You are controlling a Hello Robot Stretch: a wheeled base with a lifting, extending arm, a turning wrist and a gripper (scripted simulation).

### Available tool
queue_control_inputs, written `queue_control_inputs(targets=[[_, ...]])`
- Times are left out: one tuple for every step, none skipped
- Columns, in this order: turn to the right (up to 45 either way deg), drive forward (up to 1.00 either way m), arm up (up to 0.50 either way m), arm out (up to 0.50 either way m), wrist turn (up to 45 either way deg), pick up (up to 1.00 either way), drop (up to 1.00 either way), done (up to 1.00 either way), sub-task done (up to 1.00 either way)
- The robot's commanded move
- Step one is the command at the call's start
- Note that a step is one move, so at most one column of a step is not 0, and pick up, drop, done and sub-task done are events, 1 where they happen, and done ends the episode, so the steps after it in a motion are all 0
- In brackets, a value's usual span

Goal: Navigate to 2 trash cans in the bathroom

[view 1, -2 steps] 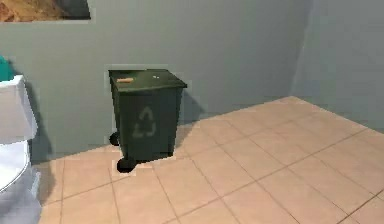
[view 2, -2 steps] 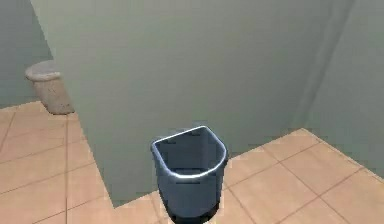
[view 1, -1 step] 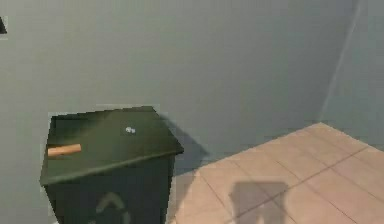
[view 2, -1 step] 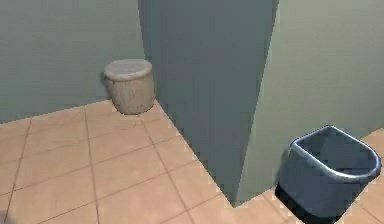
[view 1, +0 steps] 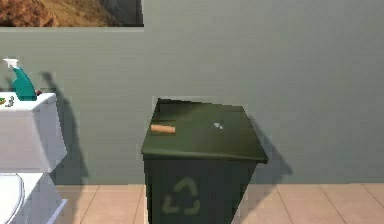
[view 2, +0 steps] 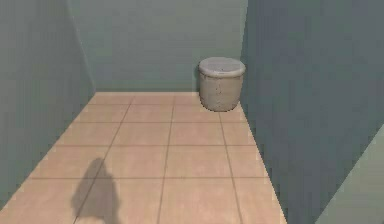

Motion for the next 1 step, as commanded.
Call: queue_control_inputs(targets=[[0.0,0.0,0.0,0.0,0.0,0.0,0.0,1.0,0.0]])
